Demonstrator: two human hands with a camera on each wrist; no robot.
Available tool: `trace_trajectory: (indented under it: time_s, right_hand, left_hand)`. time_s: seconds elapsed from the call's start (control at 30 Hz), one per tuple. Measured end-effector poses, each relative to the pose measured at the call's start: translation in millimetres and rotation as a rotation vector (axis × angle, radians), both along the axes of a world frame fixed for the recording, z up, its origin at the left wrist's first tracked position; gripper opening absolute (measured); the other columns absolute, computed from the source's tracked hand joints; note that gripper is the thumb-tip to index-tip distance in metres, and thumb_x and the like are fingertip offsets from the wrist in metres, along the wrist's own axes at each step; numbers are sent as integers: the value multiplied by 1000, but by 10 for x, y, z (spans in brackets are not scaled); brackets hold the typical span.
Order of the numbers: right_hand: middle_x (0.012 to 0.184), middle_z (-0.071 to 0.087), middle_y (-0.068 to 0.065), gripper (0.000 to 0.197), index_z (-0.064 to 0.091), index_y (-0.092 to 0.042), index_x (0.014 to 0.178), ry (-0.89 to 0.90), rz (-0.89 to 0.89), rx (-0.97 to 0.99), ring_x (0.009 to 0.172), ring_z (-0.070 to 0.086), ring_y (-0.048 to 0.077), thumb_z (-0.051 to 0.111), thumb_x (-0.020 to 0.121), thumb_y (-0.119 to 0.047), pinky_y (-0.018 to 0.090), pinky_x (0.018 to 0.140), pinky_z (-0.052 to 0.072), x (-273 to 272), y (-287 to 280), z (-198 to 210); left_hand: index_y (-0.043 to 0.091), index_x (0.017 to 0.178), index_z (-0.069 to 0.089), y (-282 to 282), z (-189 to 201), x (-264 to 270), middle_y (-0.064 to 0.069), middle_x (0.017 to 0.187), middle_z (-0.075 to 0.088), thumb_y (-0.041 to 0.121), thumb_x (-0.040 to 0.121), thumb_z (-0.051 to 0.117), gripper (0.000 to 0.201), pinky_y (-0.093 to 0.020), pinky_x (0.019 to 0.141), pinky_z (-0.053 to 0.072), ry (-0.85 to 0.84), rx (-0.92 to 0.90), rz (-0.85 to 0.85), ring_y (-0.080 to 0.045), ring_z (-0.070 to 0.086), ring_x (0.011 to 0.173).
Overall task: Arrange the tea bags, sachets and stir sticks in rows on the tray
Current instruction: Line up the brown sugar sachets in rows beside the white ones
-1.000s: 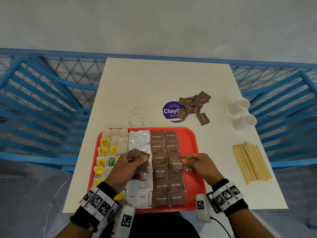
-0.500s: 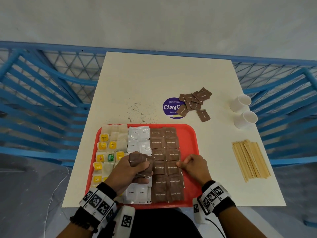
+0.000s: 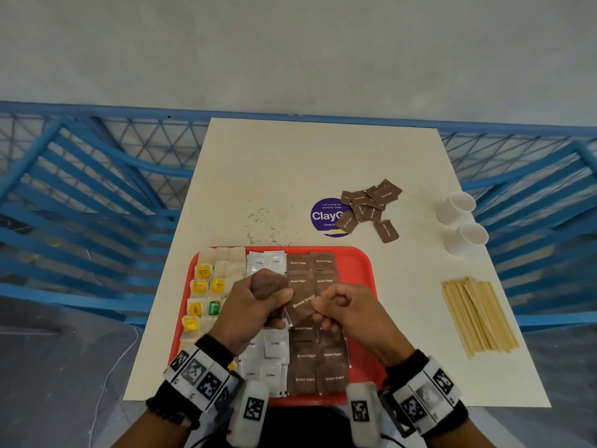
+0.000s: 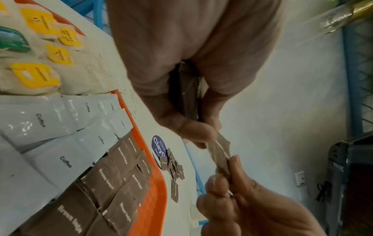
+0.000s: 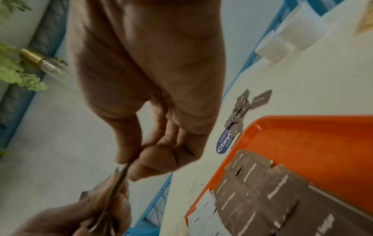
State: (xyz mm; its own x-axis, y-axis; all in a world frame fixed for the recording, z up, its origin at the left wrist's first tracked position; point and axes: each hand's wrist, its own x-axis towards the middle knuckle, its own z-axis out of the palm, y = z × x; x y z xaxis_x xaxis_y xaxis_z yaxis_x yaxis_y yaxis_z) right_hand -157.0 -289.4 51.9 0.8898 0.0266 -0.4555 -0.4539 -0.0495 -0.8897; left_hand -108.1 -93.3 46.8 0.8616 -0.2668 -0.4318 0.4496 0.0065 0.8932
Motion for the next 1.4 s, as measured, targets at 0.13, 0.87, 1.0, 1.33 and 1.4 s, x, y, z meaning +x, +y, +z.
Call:
trace_trajectory:
  time_s: [0.13,0.87,1.0,1.33,1.4]
  right_hand:
    - [87,76,3,11,74,-16,90,-92,-23,-6,81,72,20,76,86,-26,37,81,57,4,24,50]
    - [49,64,-7,16,68,-17,75,182,307,-444,46,57,6,71,89,-10,28,55,53,-191,-28,-835]
    - [56,66,2,14,68,-8,74,163,252,-494,40,53,5,72,87,-9,21,46,48,-161,131,-932]
    - [69,67,0,30,63,-11,75,-44,55,-539,55,58,6,77,83,-37,15,53,45,-89,157,-538]
    - [69,68,1,33,68,-16,83,-71,-3,-262,55,61,12,74,82,-49,27,55,50,-79,197,-273]
  left_hand:
    - [7,94,70,-16,53,-4,-12,80,71,3,80,79,18,-28,46,55,-90,64,-89,-26,63,60]
    - [8,107,65,448,-188,-206,-18,91,74,32,94,63,28,-34,61,58,76,114,61,-26,72,75]
    - [7,110,63,537,-220,-241,-18,90,73,38,87,65,39,-32,55,56,172,55,109,-28,71,77]
    - [0,122,61,348,-121,-208,-25,112,70,1,99,49,26,-45,71,63,394,-294,2,-40,70,99]
    - [0,120,64,237,-93,-212,-18,101,73,1,97,54,25,-45,72,63,340,-250,-37,-34,73,87]
